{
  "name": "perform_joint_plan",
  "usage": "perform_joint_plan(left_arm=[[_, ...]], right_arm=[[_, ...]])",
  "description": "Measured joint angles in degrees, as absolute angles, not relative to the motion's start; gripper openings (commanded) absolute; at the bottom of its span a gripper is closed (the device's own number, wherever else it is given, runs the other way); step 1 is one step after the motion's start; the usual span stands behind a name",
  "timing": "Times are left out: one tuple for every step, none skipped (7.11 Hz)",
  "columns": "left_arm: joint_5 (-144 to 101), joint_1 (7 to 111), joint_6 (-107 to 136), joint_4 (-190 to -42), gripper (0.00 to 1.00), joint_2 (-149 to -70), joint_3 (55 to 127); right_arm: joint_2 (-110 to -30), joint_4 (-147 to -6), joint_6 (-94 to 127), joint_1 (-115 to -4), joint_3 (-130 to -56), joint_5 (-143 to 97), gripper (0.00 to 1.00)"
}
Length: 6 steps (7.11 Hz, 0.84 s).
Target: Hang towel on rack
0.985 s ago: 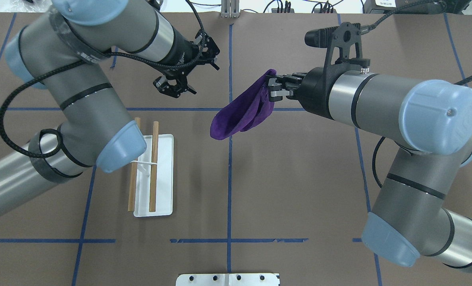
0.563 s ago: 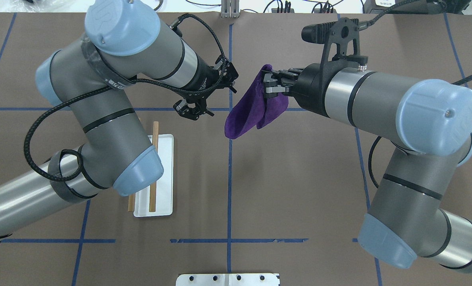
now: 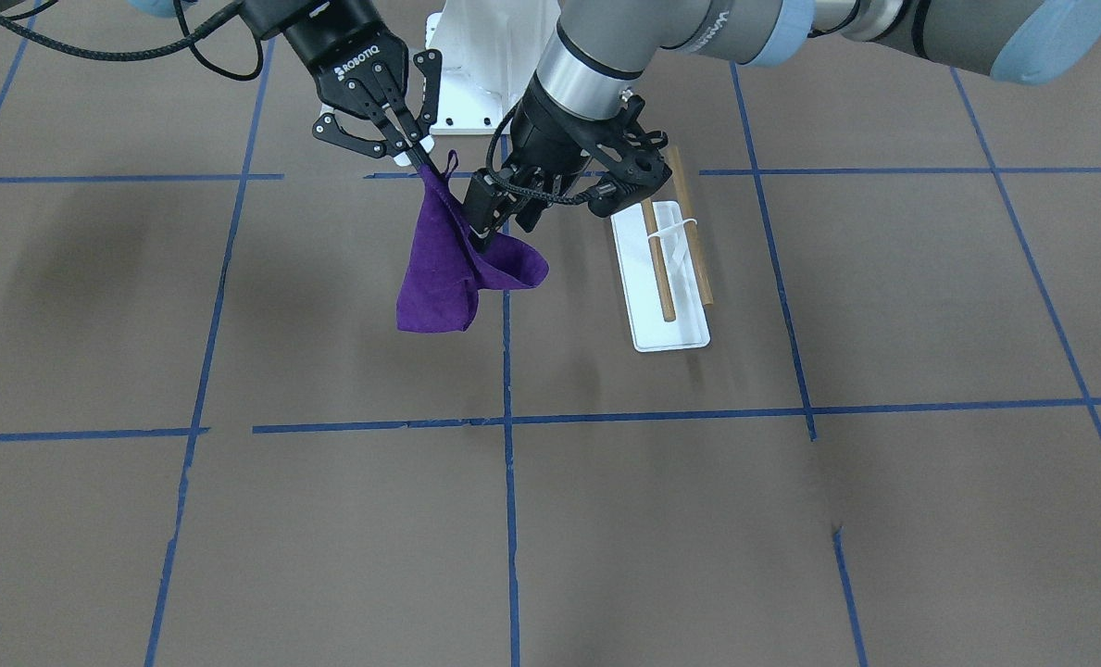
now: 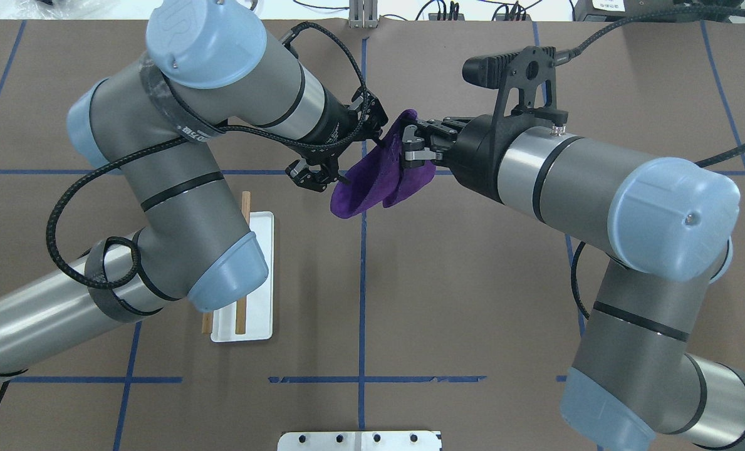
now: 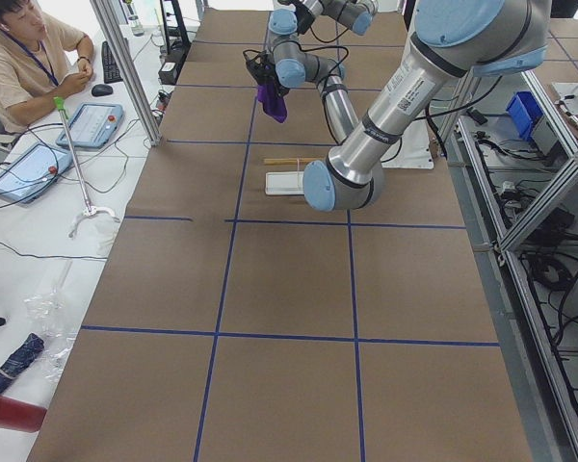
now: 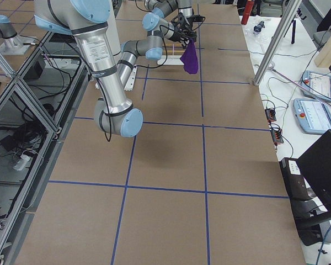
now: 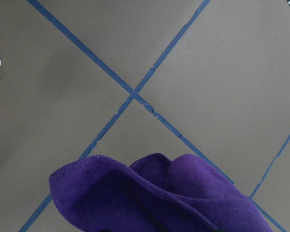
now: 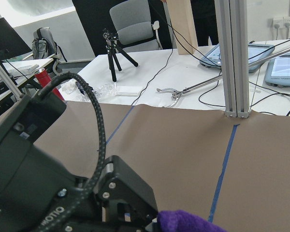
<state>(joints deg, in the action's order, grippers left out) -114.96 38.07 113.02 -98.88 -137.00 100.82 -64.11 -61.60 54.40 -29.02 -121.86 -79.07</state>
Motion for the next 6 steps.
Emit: perform_joint_plan(left_arm=[[-115.0,38.2,112.8,-98.9,0.72,-136.8,101.0],[-115.0,38.3,112.4,-98.8,0.72,-136.6,101.1],[-115.0,38.4,112.2,-98.9,0.72,-136.4,101.0],[-115.0,38.5,112.1,-98.9,0.72,-136.4,100.9],[-115.0,38.6,112.1,-98.9,0.72,-136.5,100.8],[-115.0,38.6,112.1,-98.9,0.72,-136.6,100.7]], right_arm=[[-64.4,-61.6,54.4,-28.2,-122.2,-78.1,0.00],[-64.5,-61.5,54.4,-27.8,-122.6,-77.6,0.00],[-64.6,-61.5,54.4,-27.5,-122.9,-77.5,0.00],[-64.7,-61.5,54.4,-27.4,-123.1,-77.5,0.00],[-64.7,-61.5,54.4,-27.2,-123.3,-77.4,0.00],[-64.7,-61.5,54.4,-27.0,-123.5,-77.4,0.00]])
